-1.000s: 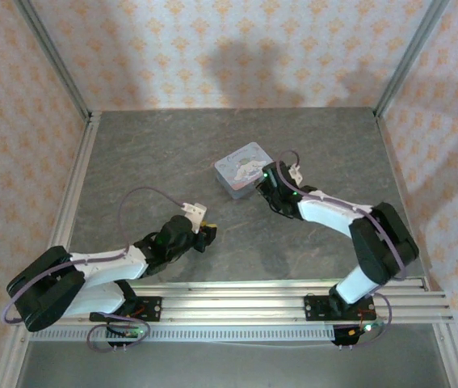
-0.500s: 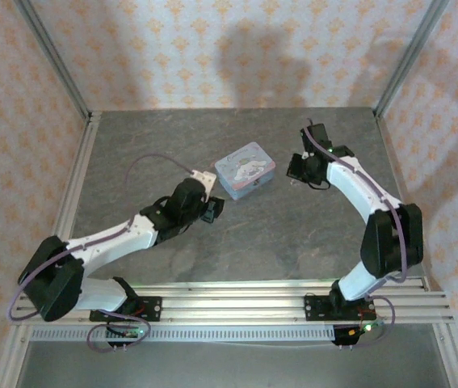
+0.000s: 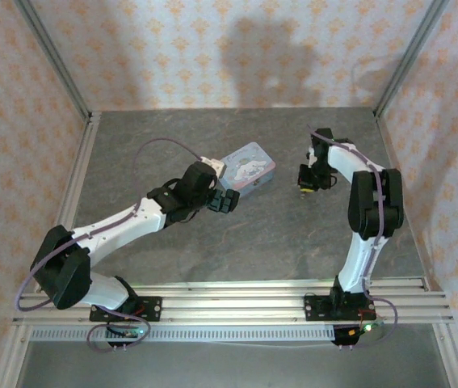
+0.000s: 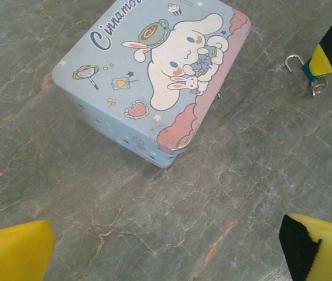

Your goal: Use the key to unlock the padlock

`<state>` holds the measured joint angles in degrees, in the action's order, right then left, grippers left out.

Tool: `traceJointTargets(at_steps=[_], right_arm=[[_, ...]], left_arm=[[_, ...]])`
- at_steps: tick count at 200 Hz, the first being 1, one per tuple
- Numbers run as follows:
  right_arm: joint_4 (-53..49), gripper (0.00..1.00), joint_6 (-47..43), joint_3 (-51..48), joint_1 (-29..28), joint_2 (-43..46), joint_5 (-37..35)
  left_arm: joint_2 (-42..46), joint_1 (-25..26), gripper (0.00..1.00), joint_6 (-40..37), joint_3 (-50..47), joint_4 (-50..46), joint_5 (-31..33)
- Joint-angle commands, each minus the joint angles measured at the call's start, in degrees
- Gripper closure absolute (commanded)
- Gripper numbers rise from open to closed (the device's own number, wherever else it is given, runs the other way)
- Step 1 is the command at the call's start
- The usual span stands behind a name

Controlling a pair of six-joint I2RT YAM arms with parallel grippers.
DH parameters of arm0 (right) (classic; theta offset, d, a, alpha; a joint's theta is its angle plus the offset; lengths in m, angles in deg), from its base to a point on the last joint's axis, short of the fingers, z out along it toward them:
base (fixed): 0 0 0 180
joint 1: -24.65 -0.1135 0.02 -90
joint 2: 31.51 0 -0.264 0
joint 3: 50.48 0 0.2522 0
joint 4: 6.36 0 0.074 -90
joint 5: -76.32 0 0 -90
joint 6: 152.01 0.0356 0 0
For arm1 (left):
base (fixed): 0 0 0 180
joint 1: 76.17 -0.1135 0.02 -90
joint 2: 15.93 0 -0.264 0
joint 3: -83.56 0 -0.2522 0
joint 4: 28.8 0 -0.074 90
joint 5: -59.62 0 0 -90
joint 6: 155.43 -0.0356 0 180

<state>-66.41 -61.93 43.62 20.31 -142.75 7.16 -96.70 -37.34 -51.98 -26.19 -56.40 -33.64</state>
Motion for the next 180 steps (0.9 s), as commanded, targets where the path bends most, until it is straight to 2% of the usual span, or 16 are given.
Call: traceJointTargets(at_steps=[1, 21, 43, 67, 99, 151, 180], right_arm=[[-2.5, 1.00, -2.5, 3.0, 0.5, -2.2, -1.9], [-3.4, 0.95, -2.6, 4.3, 0.5, -4.2, -3.2], [-3.6, 0.77, -2.3, 4.5, 0.5, -4.4, -5.5], [-4.1, 0.64, -2.2, 4.6, 0.5, -3.1, -8.4], [-6.9, 0.57, -3.7, 6.4, 0.5, -0.1, -11.4], [-7.6, 0.41, -5.4, 5.9, 0.5, 12.5, -14.2], [-1.5, 0.36, -4.6, -1.8, 0.5, 23.4, -17.1]], left_arm=[[0.4, -0.8, 0.00, 0.0, 1.1, -3.3, 2.4], [0.7, -0.8, 0.00, 0.0, 1.2, -3.5, 2.6], [1.4, -0.9, 0.00, -0.3, 0.7, -3.6, 2.8], [2.7, -1.0, 0.00, -0.9, 0.0, -3.6, 3.5], [4.6, -1.2, 0.00, -2.2, -0.9, -4.1, 4.0], [9.6, -3.5, 0.00, -6.6, 2.3, -10.6, 9.8], [13.5, -7.0, 0.00, -9.4, 3.8, -12.6, 13.9]])
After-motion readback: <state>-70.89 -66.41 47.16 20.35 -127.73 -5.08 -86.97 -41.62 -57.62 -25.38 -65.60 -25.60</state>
